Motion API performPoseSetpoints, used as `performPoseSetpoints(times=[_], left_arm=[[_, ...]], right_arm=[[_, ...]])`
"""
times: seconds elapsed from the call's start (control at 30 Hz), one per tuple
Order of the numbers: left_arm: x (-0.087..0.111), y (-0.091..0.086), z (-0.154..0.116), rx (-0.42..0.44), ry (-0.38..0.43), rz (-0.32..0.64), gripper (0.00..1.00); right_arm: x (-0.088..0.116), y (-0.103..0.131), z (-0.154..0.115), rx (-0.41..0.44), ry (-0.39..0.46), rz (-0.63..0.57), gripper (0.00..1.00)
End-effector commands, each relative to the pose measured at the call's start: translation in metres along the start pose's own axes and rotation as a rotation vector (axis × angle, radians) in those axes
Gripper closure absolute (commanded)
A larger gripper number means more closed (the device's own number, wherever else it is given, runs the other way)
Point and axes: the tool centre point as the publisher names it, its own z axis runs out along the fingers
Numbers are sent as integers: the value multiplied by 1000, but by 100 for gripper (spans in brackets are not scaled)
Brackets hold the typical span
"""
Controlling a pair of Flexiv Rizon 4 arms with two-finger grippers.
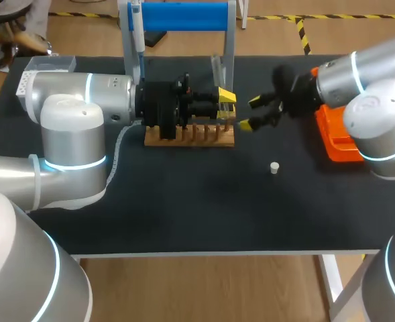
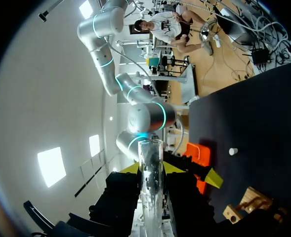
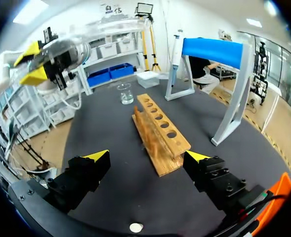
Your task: Invert the test tube, pick up the pipette, mount the tip to pipette, aspirate from beaker and dispense into the tube, eject the tip, return the pipette, and cap with the stopper.
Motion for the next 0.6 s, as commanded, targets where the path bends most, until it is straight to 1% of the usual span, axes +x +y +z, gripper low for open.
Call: performPoseSetpoints(times=[0.03, 0.3, 0.43, 0.6], left_arm=[[0, 1, 1, 0, 0, 2, 100], [0, 1, 1, 0, 0, 2, 100], [0, 1, 1, 0, 0, 2, 100], [0, 1, 1, 0, 0, 2, 100]], right_arm=[[-4, -2, 13, 2, -9, -11, 0], [-13, -5, 28, 15, -8, -17, 0], [-14, -6, 32, 22, -15, -41, 0], [-15, -9, 33, 29, -30, -44, 0]])
